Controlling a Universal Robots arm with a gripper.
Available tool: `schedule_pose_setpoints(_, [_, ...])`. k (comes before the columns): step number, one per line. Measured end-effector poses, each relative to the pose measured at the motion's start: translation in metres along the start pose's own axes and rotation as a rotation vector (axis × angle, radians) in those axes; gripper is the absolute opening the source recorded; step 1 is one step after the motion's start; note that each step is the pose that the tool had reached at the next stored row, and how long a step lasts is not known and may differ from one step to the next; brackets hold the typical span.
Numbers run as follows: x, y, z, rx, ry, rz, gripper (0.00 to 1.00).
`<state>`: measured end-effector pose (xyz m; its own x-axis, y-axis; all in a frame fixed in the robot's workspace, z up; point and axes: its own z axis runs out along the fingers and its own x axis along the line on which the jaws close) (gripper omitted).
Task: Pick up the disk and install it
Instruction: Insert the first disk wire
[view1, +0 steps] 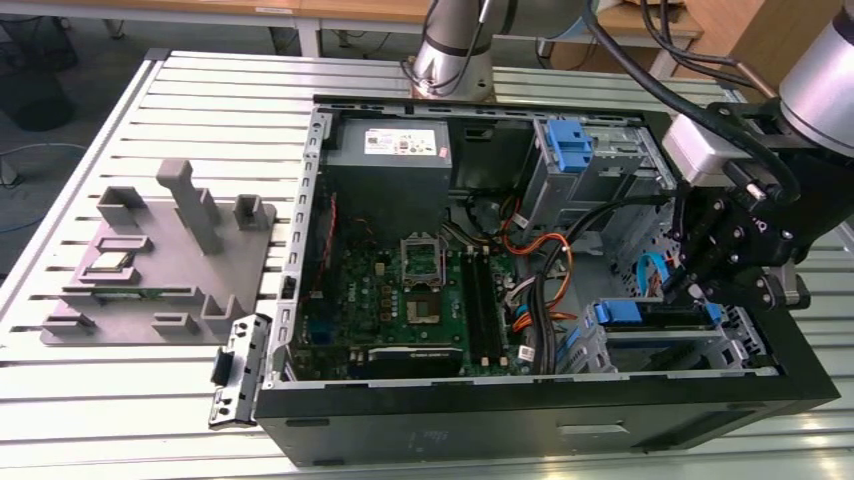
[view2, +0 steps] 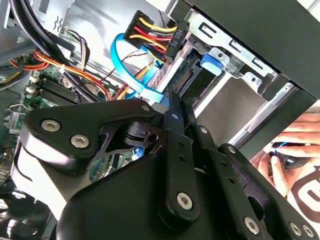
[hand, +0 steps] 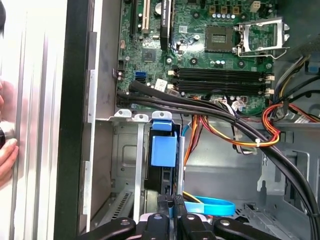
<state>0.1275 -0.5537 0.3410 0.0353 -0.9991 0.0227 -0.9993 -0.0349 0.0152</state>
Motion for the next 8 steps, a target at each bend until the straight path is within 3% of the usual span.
schedule_pose_setpoints(8, [-0.0003, 0.0048, 0.0022, 0.0070, 0.0006, -0.022, 0.16])
